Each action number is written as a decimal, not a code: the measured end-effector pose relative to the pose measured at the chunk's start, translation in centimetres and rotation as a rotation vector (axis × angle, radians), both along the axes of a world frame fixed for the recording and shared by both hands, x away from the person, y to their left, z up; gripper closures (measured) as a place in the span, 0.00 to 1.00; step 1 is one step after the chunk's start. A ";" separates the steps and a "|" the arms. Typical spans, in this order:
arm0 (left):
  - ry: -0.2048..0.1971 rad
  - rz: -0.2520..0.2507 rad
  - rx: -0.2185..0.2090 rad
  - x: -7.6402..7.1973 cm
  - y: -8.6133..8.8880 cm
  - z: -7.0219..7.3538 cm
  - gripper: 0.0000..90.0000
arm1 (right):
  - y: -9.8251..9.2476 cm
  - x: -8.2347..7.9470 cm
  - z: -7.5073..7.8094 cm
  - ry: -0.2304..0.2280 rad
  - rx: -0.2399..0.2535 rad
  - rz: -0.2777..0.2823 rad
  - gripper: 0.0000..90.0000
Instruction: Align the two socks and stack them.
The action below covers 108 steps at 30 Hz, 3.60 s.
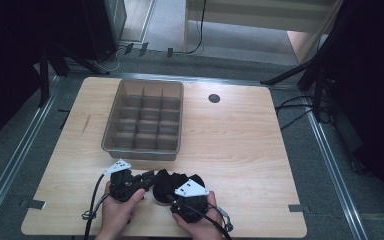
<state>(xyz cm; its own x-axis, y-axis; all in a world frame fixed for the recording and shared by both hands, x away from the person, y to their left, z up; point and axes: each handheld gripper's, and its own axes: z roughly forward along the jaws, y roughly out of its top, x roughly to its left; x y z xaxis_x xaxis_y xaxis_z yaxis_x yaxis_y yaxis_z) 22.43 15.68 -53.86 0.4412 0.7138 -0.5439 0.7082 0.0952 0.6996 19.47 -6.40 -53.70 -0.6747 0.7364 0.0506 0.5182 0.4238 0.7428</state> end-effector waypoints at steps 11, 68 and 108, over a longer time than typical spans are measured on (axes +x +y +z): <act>0.029 -0.090 -0.034 -1.4 0.2 0.3 0.97 | -0.7 -0.8 0.7 -0.198 -0.085 -0.045 0.87; 0.098 -0.227 0.212 0.6 -1.7 -0.9 0.86 | -3.5 -1.0 -1.1 0.091 0.129 -0.011 0.86; 0.106 -0.284 0.172 0.2 -0.4 -0.5 0.76 | -10.6 1.5 0.2 0.069 0.145 -0.298 0.63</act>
